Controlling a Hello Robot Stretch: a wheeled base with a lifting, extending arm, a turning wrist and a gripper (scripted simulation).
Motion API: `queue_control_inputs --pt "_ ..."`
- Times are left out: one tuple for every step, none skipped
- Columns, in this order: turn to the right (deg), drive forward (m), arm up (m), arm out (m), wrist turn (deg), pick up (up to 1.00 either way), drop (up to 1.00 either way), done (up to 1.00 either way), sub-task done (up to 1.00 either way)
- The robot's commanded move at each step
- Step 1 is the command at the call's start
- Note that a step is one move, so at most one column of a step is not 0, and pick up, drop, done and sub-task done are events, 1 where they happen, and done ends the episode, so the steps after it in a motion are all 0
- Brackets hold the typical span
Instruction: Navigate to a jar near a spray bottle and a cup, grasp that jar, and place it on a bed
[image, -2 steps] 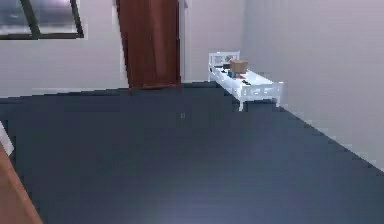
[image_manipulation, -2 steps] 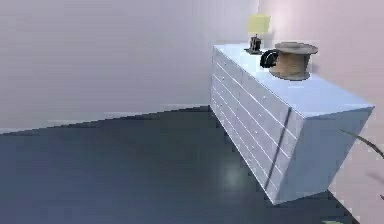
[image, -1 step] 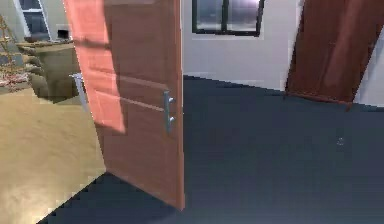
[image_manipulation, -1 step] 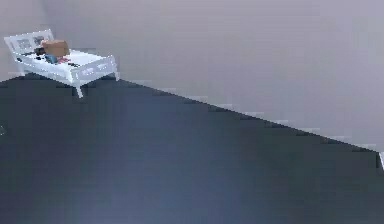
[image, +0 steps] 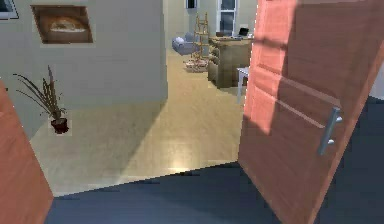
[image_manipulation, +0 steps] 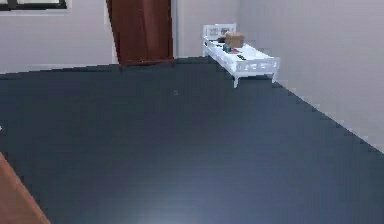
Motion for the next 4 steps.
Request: queue_control_inputs --pt "-6.0 0.0 0.0 0.0 0.0 0.0 0.0 0.0 0.0" --pt "0.0 1.0 0.0 0.0 0.0 0.0 0.0 0.0 0.0" --pt "0.0 0.8 0.0 0.0 0.0 0.0 0.0 0.0 0.0" --pt "12.0 0.0 0.0 0.0 0.0 0.0 0.0 0.0 0.0"
